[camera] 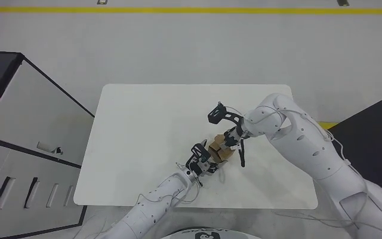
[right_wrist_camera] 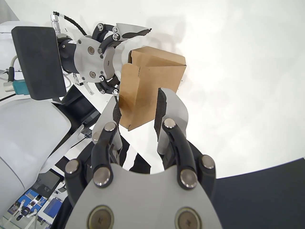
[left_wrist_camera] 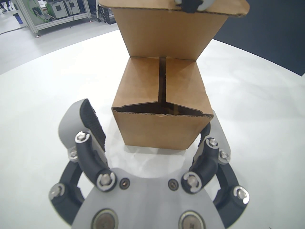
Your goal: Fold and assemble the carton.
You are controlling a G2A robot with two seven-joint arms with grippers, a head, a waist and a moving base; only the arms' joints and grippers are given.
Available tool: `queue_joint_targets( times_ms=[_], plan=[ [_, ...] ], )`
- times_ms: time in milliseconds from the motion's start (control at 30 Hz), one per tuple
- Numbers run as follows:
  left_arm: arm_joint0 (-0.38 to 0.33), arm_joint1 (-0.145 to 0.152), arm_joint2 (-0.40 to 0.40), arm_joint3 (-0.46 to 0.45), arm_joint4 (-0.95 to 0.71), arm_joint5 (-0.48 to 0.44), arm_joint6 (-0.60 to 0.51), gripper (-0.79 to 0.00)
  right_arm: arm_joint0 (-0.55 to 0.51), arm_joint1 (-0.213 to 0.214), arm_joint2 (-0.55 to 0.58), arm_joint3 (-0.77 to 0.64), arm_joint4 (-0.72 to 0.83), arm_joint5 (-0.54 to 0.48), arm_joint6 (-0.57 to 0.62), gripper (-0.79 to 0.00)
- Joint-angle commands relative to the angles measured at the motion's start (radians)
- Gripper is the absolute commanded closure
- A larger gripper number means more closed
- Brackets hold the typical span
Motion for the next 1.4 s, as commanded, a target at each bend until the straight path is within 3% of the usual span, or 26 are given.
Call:
queue_joint_targets(
  times_ms=[0,233,500,567,667,767,1067,1367],
  plan=[
    [0.003,0.001,-0.002,-0.006,0.002,-0.001,-0.003,-0.785,0.003,-0.001,-0.002,-0.001,-0.004,0.004,-0.001,-0.357],
    [0.008,0.002,-0.008,-0.013,0.008,-0.009,-0.006,-0.785,0.005,0.001,0.0,-0.014,-0.008,0.008,-0.001,-0.372],
    [0.007,0.0,-0.007,-0.016,0.011,-0.011,-0.013,-0.785,-0.012,0.009,0.026,-0.03,-0.009,0.028,-0.009,-0.474],
    [0.006,-0.001,-0.007,-0.015,0.012,-0.01,-0.013,-0.785,-0.02,0.013,0.038,-0.03,0.001,0.034,-0.016,-0.576],
    [0.005,-0.003,-0.002,-0.012,0.016,-0.004,-0.016,-0.785,-0.032,0.018,0.062,-0.032,0.025,0.043,-0.027,-0.653],
    [0.003,-0.006,0.002,-0.01,0.02,0.002,-0.019,-0.785,-0.048,0.023,0.087,-0.03,0.061,0.048,-0.042,-0.785],
    [0.003,-0.006,0.002,-0.01,0.02,0.002,-0.019,-0.785,-0.051,0.023,0.089,-0.028,0.063,0.049,-0.052,-0.785],
    [0.027,0.004,-0.031,-0.01,0.005,-0.013,0.039,-0.785,-0.106,0.04,0.185,0.07,0.245,-0.061,-0.125,-0.785]
  ],
)
